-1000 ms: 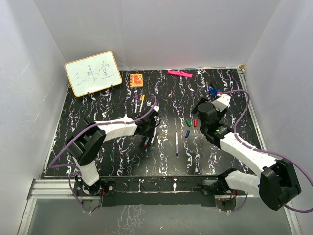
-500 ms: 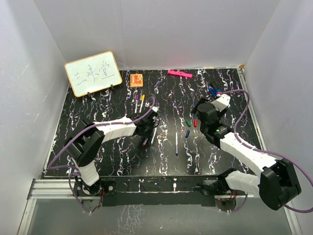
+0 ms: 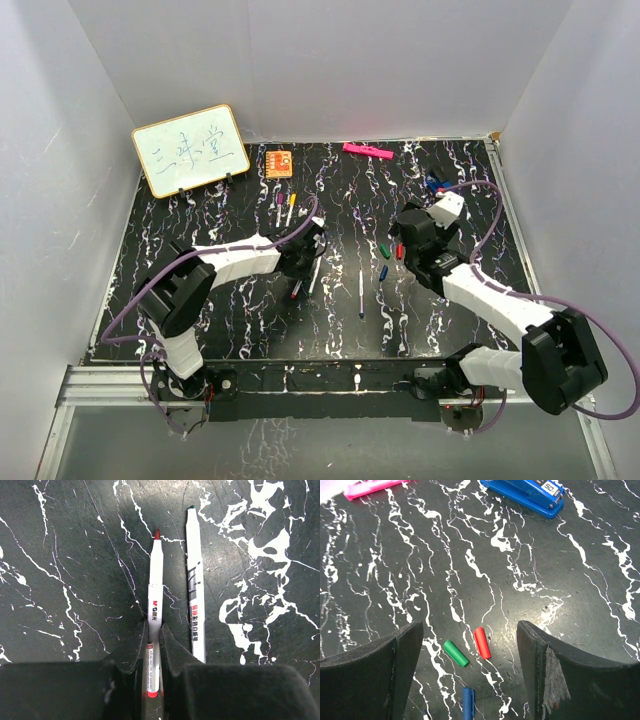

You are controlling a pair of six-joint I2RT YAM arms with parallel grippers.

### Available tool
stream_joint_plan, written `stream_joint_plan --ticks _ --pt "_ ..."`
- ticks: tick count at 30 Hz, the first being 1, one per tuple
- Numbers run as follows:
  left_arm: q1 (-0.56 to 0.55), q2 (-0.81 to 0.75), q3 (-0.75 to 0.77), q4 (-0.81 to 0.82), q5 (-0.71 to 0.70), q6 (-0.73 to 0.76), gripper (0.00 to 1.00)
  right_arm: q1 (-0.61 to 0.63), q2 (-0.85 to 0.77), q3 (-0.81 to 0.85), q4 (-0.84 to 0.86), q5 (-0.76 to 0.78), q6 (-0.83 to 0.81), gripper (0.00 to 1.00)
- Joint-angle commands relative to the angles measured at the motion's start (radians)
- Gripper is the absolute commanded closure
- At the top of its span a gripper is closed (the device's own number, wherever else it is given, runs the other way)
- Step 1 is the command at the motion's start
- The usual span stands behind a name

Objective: Insert the pens into the pen caps

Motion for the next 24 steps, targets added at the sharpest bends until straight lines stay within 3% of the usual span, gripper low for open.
stream_joint_plan --ticks 1,13,24 --pt "0.004 0.088 -0.048 -0.167 0.027 0.03 1.0 -0.006 0.047 0.068 -0.043 0.04 0.015 0.28" --pt "0.038 -0.091 -0.016 -0.216 -0.004 0.04 1.0 -0.055 0.219 0.128 -0.148 -0.042 0.044 0.4" --pt "0.044 -0.222 0.001 -0.225 -0.029 0.042 1.0 -0.065 0.315 0.164 -0.181 -0.126 0.027 0.42"
